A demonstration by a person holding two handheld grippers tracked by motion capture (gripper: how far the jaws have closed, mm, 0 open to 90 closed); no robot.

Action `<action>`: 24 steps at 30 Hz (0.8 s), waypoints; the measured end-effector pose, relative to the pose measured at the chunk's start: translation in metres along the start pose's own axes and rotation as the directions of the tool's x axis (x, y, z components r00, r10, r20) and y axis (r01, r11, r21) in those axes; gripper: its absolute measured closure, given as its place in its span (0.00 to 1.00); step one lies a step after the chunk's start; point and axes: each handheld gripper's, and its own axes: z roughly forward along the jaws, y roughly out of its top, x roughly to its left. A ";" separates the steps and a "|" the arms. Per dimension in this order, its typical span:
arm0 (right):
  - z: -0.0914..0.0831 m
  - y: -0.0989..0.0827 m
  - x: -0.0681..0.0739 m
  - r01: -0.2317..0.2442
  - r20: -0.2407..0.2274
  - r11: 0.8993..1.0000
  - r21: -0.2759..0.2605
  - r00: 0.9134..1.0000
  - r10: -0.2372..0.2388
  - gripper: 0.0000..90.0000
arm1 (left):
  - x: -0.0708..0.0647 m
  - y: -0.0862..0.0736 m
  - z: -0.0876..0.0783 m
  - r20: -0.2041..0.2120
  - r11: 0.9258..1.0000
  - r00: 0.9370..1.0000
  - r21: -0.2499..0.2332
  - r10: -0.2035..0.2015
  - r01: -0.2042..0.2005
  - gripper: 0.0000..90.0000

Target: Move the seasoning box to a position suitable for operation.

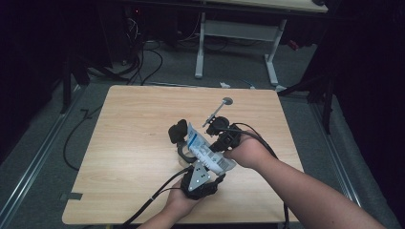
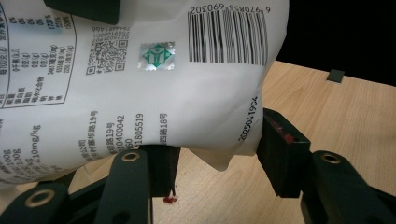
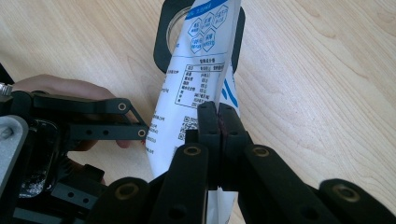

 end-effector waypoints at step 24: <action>-0.001 0.005 -0.001 0.011 -0.002 1.000 -0.005 1.000 -0.011 1.00 | 0.001 0.005 0.000 -0.008 1.000 1.000 -0.009 -0.012 0.012 0.58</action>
